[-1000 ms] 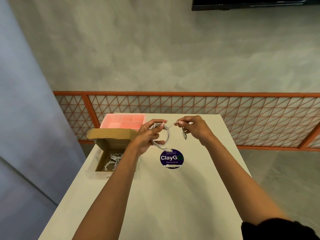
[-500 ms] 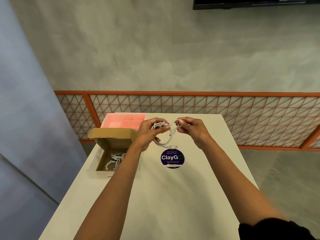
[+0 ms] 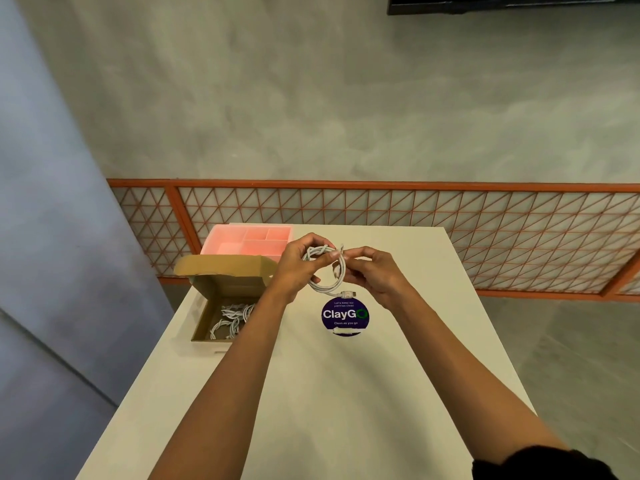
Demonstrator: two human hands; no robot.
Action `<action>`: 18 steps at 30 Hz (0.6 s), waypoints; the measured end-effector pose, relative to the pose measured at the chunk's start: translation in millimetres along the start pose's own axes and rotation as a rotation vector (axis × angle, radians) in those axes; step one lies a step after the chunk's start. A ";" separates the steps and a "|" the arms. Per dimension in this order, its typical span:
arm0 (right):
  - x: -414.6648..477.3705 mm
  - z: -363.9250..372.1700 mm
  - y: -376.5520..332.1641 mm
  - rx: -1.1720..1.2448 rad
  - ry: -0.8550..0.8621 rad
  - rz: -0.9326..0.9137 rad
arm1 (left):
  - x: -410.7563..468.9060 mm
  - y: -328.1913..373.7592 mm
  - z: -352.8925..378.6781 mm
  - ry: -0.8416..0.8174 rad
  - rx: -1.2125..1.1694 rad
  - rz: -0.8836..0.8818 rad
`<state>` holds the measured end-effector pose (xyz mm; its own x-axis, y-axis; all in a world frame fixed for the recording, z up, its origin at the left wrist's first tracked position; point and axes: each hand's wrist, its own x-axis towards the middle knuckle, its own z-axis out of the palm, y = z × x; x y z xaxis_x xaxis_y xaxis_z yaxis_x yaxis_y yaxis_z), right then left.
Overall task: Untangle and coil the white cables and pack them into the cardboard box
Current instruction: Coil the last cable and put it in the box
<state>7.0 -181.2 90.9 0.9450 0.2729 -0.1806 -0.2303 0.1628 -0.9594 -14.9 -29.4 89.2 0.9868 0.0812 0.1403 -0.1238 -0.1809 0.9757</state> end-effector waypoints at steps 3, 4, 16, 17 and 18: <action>-2.0 1.0 -4.6 -0.201 -0.081 0.001 | 3.9 -0.5 1.6 0.007 0.051 0.047; -2.1 1.2 -6.4 -0.238 -0.098 0.010 | 5.2 0.2 2.5 0.008 0.056 0.060; -7.1 4.3 -20.4 -0.702 -0.074 -0.096 | 11.7 0.4 3.1 0.089 0.190 0.149; -8.8 7.4 -21.0 -0.716 -0.046 -0.098 | 11.8 0.1 2.0 0.088 0.201 0.152; -10.9 10.0 -21.8 -0.721 -0.032 -0.084 | 11.8 -0.5 0.8 0.084 0.211 0.152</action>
<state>-0.6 -178.3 115.9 0.9431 0.3159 -0.1039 0.0636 -0.4779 -0.8761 -3.1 -29.2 90.2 0.9451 0.1173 0.3049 -0.2368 -0.3967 0.8869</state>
